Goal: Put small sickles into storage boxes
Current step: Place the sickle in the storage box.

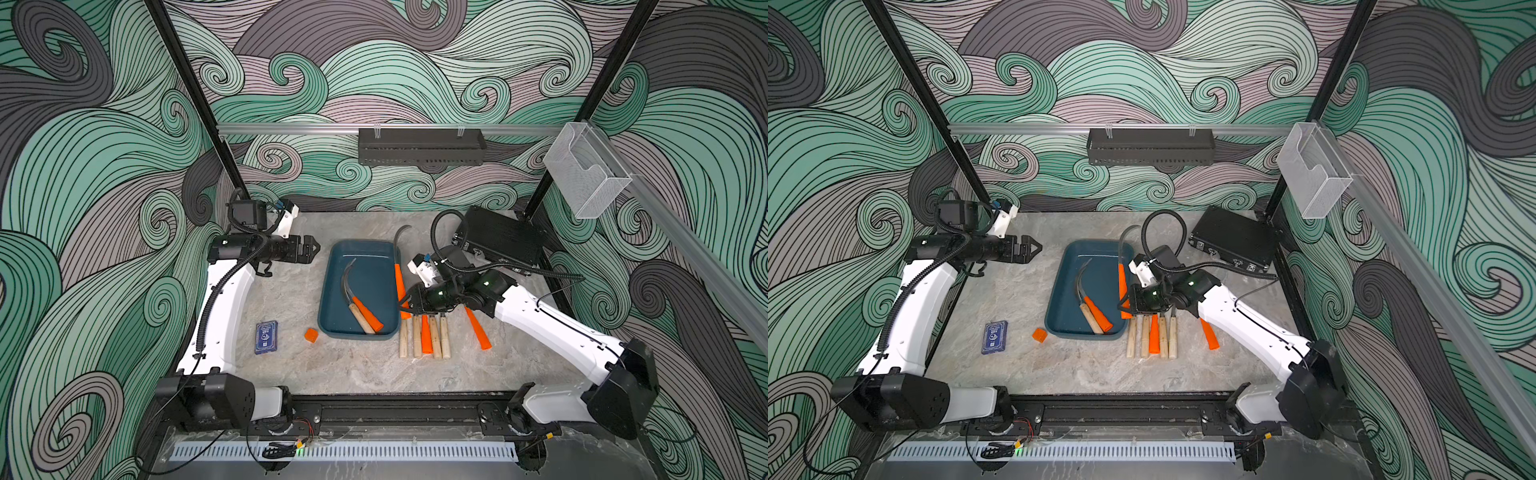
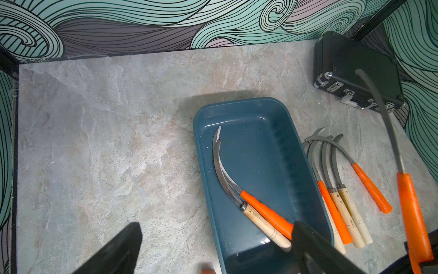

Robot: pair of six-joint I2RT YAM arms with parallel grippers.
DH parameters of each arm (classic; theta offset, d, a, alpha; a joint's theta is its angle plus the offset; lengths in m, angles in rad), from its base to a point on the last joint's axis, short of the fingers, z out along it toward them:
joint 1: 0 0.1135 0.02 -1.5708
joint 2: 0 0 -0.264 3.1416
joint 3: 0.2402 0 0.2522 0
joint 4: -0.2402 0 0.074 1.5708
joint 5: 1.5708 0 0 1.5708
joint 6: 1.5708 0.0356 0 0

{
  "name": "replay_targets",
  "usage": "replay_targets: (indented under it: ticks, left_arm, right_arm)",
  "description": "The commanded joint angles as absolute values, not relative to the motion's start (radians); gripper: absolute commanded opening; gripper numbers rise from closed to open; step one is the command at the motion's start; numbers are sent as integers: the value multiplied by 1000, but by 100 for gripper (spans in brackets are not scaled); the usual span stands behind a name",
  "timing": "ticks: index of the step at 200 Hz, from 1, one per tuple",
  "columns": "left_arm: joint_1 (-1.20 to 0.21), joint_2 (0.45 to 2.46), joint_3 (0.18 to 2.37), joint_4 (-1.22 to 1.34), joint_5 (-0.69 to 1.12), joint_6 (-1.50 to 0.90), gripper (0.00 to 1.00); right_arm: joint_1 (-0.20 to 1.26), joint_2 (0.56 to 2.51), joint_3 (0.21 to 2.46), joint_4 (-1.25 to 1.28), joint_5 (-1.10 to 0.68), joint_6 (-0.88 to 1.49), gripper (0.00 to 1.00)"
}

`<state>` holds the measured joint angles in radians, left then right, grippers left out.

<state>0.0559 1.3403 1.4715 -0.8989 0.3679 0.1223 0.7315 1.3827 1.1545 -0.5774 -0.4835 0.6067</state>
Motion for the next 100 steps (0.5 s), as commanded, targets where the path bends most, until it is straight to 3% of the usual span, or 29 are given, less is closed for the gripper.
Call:
replay_targets:
  ticks: [1,43,100]
  left_arm:
    - [51,1342,1489,-894,380,127,99]
    - [51,1338,1483,-896,446,115,99]
    - [51,1335,1541,-914,363,133,99]
  right_arm:
    - [742,1392,1193,-539,-488,617,10]
    - [768,1427,1198,-508,-495,633,10]
    - [788,1471,1225,-504,-506,628,10]
